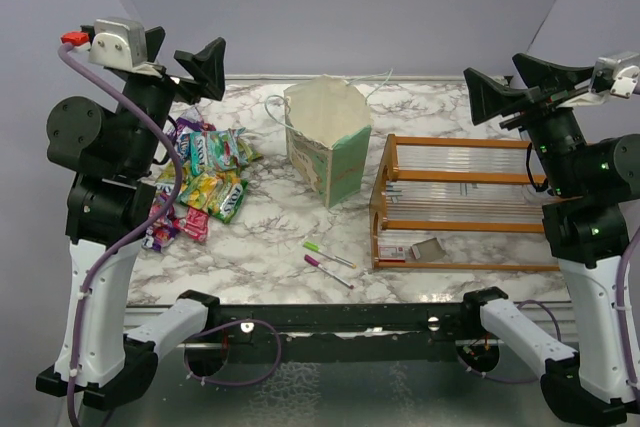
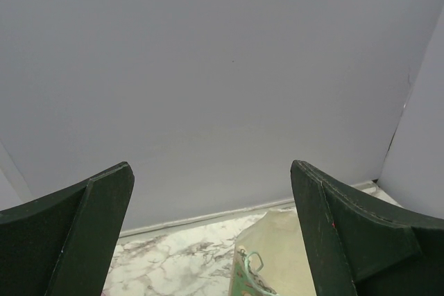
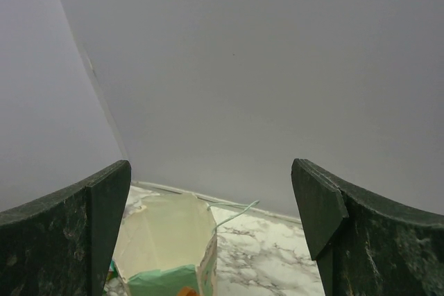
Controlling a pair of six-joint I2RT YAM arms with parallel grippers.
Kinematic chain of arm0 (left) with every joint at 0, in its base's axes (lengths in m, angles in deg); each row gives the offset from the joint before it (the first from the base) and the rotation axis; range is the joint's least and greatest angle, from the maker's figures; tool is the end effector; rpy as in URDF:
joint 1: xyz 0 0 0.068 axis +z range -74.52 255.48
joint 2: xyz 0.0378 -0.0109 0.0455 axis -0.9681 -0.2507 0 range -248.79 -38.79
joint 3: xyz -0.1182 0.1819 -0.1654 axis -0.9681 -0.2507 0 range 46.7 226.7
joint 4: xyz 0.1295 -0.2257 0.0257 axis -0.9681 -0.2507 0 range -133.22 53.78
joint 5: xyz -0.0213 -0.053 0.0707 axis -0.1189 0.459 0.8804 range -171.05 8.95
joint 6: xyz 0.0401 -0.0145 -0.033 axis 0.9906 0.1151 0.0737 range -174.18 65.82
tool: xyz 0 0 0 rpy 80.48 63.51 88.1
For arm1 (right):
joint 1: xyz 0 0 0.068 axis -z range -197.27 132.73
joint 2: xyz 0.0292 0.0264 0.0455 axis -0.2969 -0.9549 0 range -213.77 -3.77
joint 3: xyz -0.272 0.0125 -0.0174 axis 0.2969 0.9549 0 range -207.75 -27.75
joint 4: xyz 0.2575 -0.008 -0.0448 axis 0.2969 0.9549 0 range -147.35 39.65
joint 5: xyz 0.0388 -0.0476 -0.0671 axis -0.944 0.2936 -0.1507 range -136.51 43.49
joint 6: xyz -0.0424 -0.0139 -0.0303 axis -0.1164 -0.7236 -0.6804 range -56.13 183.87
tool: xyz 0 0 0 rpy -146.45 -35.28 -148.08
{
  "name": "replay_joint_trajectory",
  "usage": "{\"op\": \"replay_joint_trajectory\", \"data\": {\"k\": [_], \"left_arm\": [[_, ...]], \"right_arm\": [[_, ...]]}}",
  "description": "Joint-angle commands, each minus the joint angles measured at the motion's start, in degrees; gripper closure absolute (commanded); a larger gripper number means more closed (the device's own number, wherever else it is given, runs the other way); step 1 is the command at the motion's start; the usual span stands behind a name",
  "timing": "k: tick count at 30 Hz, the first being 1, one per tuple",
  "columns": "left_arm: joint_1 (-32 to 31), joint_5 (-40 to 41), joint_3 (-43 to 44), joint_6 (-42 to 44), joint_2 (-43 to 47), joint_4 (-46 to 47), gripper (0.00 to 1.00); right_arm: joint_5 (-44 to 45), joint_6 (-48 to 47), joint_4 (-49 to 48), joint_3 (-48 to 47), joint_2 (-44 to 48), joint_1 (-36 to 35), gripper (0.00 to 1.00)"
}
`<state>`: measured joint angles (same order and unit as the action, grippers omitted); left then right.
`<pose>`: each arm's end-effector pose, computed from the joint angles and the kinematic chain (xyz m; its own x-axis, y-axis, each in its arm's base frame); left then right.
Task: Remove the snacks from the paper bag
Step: Reset both arms
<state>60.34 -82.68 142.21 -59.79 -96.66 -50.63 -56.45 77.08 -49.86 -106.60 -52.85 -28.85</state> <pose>0.1327 -0.0371 0.5774 0.3508 -0.1960 -0.9157 0.3219 0.9435 -0.0786 0.1271 0.0322 0.5280 0.2807 0.2873 -0.9158 -0.4296 0.8908 0.1478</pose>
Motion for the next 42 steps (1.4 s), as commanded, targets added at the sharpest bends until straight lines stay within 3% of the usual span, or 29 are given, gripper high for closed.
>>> {"op": "replay_joint_trajectory", "data": {"k": [1, 42], "left_arm": [[-0.2, 1.1, -1.1, 0.5, 0.9, 2.5, 0.01], [-0.2, 0.7, -3.0, 0.0, 1.7, 3.7, 0.01]], "right_arm": [[0.8, -0.3, -2.0, 0.4, 0.4, -0.4, 0.01], [1.0, 1.1, -2.3, 0.8, -0.8, -0.4, 0.0]]}}
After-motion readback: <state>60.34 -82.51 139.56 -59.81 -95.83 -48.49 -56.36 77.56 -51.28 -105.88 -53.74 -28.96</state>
